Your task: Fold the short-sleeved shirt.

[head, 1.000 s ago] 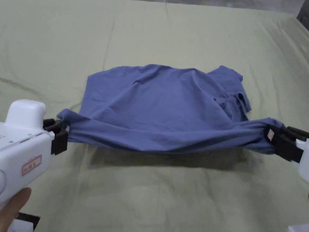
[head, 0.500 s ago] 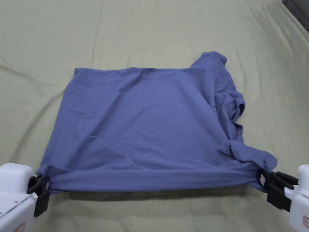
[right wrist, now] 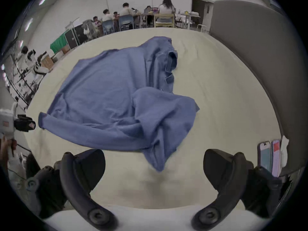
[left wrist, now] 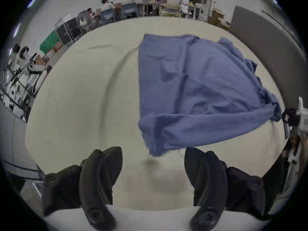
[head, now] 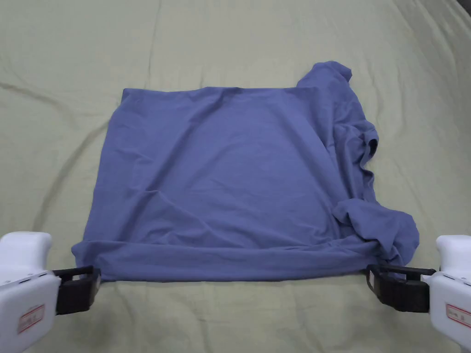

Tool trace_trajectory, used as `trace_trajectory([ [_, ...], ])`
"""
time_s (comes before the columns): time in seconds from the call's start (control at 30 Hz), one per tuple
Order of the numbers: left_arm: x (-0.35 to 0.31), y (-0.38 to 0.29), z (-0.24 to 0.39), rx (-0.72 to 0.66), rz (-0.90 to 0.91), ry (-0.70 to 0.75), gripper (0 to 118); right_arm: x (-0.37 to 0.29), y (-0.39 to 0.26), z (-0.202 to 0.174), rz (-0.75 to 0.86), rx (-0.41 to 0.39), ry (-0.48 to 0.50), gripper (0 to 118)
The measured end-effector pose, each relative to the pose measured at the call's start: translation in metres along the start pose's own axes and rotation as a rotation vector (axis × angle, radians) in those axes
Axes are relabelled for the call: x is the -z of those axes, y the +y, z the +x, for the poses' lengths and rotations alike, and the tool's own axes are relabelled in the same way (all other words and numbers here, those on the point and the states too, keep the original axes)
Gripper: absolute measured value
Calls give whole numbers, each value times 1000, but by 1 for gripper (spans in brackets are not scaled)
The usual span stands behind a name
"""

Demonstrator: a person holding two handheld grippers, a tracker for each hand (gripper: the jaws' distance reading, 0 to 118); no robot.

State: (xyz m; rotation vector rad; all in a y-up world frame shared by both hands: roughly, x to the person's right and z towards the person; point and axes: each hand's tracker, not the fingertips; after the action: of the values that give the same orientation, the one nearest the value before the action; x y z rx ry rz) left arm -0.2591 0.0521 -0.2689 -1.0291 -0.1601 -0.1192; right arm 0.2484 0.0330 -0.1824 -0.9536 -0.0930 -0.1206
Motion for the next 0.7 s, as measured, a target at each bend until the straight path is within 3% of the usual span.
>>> trace_trajectory([
  [0.1,-57,-6,11,-34,106,-13,86,-33,-8,-12,30,-1,-5,118],
  [0.13,-67,-10,14,-26,144,-54,82,-39,-11,-16,32,-12,-2,110],
  [0.17,-74,-16,17,-15,195,-116,61,-45,-14,-23,36,-30,-1,86],
  [0.2,-74,-16,21,-30,182,-156,14,-47,-17,-27,33,-39,4,37],
  [0.23,-68,-15,22,-65,120,-174,0,-44,-19,-30,25,-49,7,3],
  [0.3,-55,-21,26,-114,77,-190,0,-34,-32,-32,43,-33,-7,2],
  [0.43,-36,-23,36,-57,75,-146,0,-30,-33,-36,6,-27,57,2],
  [0.47,-30,-16,28,-63,66,-138,9,-28,-33,-37,2,-25,62,2],
  [0.5,-21,-14,25,-72,58,-128,40,-26,-34,-38,0,-25,66,2],
  [0.53,-10,-10,22,-77,39,-125,79,-25,-35,-39,1,-24,73,2],
  [0.57,4,-6,20,-95,-22,-116,89,-26,-30,-40,-3,-18,83,2],
  [0.6,17,1,14,-87,-63,-122,89,-24,-30,-41,-8,-14,92,2],
  [0.63,27,3,12,-78,-28,-116,100,-22,-31,-42,-11,-13,98,2],
  [0.7,48,9,8,-104,-34,-122,100,-19,-29,-46,-23,-18,100,2],
])
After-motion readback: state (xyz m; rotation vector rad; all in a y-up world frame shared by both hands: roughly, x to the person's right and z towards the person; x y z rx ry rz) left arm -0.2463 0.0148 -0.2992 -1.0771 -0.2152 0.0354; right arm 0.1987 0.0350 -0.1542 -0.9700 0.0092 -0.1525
